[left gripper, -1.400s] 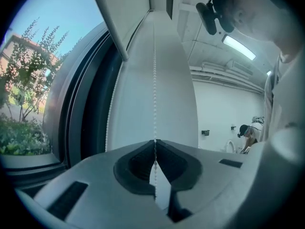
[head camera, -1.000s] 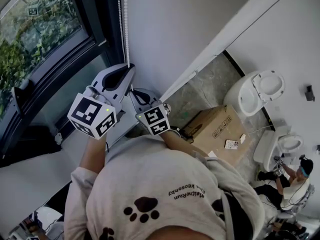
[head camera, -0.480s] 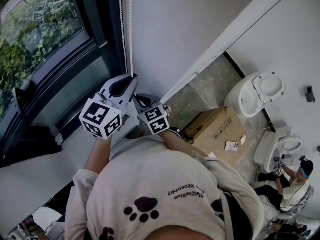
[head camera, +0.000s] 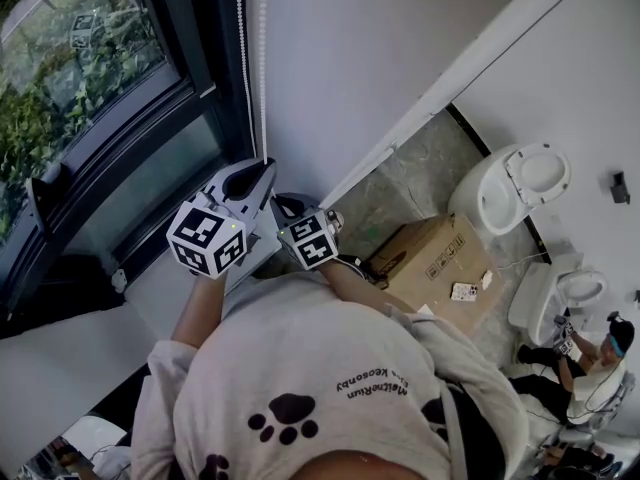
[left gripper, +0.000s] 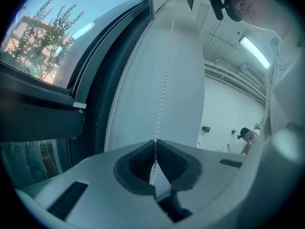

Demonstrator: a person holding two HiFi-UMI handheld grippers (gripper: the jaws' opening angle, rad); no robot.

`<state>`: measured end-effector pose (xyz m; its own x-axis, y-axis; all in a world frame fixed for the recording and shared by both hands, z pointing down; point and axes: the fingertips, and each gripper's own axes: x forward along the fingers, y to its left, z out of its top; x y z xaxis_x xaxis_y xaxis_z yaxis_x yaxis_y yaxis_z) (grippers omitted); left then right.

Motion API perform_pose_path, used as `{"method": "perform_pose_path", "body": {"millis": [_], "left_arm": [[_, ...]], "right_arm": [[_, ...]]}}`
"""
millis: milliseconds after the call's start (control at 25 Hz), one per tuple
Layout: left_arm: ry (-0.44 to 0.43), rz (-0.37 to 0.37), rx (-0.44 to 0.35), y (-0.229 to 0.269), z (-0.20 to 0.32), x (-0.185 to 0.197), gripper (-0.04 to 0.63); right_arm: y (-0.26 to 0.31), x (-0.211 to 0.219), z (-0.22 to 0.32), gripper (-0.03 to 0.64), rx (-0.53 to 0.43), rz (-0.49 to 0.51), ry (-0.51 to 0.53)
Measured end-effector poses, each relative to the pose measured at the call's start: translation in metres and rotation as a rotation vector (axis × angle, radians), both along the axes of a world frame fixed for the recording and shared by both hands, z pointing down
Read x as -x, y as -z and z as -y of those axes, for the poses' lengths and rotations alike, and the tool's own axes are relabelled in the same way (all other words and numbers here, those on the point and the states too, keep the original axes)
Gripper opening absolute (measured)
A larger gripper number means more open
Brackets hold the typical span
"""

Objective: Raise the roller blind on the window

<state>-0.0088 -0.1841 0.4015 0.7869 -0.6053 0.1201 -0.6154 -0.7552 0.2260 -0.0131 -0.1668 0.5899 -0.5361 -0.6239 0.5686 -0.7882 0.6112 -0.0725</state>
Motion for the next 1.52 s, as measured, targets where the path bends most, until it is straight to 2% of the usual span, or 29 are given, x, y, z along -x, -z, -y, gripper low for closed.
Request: {"method": "perform_pose_path", "body": {"millis": [160, 200, 280, 320, 520, 640, 840, 1080, 1520], "left_arm": [[0.001, -0.003, 0.012, -0.006, 0.001, 0.002, 0.017], [0.001, -0.003, 0.013, -0.006, 0.001, 0.002, 0.017], [-0.002, 0.001, 0.013, -0.006, 0.001, 0.001, 0.017], [-0.004, 0.001, 0.012, -0.006, 0.001, 0.001, 0.017], [-0.008, -0.005, 0.008, -0.005, 0.0, 0.002, 0.017], [-0.008, -0.008, 0.007, -0.006, 0.0, 0.003, 0.017], [-0.013, -0.014, 0.0, -0.005, 0.0, 0.003, 0.017], [-0.014, -0.012, -0.005, -0.005, 0.0, 0.006, 0.017], [-0.035, -0.018, -0.006, -0.005, -0.005, 0.001, 0.017]], "right_arm": [[-0.003, 0.0, -0.003, 0.016, 0.013, -0.014, 0.013], [-0.001, 0.001, -0.003, 0.031, 0.009, -0.007, 0.019], [0.012, 0.001, -0.002, 0.102, -0.013, 0.015, 0.024], [0.022, 0.001, -0.001, 0.106, -0.031, 0.028, 0.02], [0.082, -0.007, -0.002, 0.106, -0.133, 0.093, -0.018], [0.116, -0.01, -0.006, 0.105, -0.212, 0.113, -0.032], [0.18, -0.016, -0.01, 0.103, -0.351, 0.202, -0.068], [0.259, -0.008, -0.006, 0.091, -0.518, 0.271, -0.036], [0.325, 0.015, 0.019, 0.08, -0.621, 0.264, -0.019]]}}
